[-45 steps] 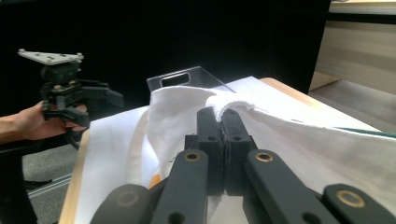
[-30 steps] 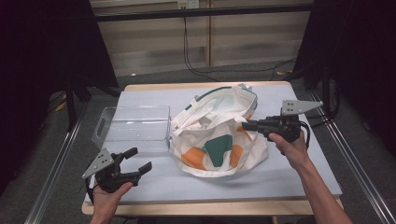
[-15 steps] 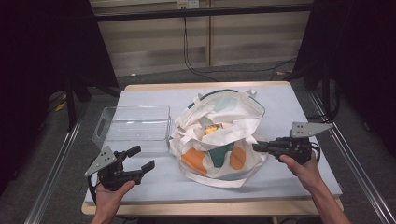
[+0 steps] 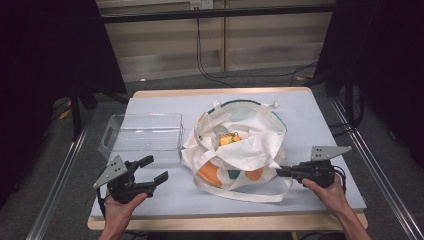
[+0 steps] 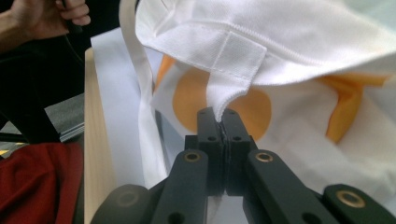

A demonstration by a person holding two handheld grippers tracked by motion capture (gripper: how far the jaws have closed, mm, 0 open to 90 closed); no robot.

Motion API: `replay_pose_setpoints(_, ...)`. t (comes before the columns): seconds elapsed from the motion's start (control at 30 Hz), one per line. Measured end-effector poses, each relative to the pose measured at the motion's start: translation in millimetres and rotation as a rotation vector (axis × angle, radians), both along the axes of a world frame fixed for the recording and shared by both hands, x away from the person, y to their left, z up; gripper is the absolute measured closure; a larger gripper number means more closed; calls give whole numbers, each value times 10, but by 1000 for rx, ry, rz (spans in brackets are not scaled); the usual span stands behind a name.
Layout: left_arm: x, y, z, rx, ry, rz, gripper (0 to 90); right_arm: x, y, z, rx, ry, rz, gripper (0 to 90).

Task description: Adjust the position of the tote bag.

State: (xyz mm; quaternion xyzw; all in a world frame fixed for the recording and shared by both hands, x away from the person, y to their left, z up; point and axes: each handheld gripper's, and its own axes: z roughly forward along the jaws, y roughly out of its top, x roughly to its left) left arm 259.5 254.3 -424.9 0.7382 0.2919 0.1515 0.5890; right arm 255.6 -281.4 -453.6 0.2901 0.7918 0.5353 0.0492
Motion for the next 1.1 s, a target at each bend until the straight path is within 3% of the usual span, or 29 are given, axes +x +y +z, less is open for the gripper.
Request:
replay_pose_setpoints(0.07,-1,-9,-7,-15,4,2,201,-1,38,-59,-45,13,4,882)
replay_pose_setpoints(0.13,0,-5,-13,3,12,-17,202,10,29,-49,-32,3,-6,880)
replay_pose_setpoints(0.27,0,-36,-15,-1,15,-21,208,14,16,-9,-2,-17,-9,860)
replay_pose_setpoints(0.37,3,-58,-8,9,12,-22,208,12,22,27,-1,-32,-18,802)
replay_pose_setpoints(0.4,-1,-76,-7,3,13,-24,208,20,20,44,-3,-41,-32,701)
replay_pose_setpoints(0.57,7,-82,11,14,10,-28,206,20,-8,104,7,-56,-54,615)
replay_pose_setpoints(0.6,13,-89,37,7,12,-32,206,12,-23,157,2,-73,-86,558)
replay_pose_setpoints(0.83,75,-145,126,20,-8,-49,276,24,-68,266,10,-91,-114,543)
replay_pose_setpoints(1.1,342,-289,164,13,14,-76,372,181,-150,443,3,-130,-183,551)
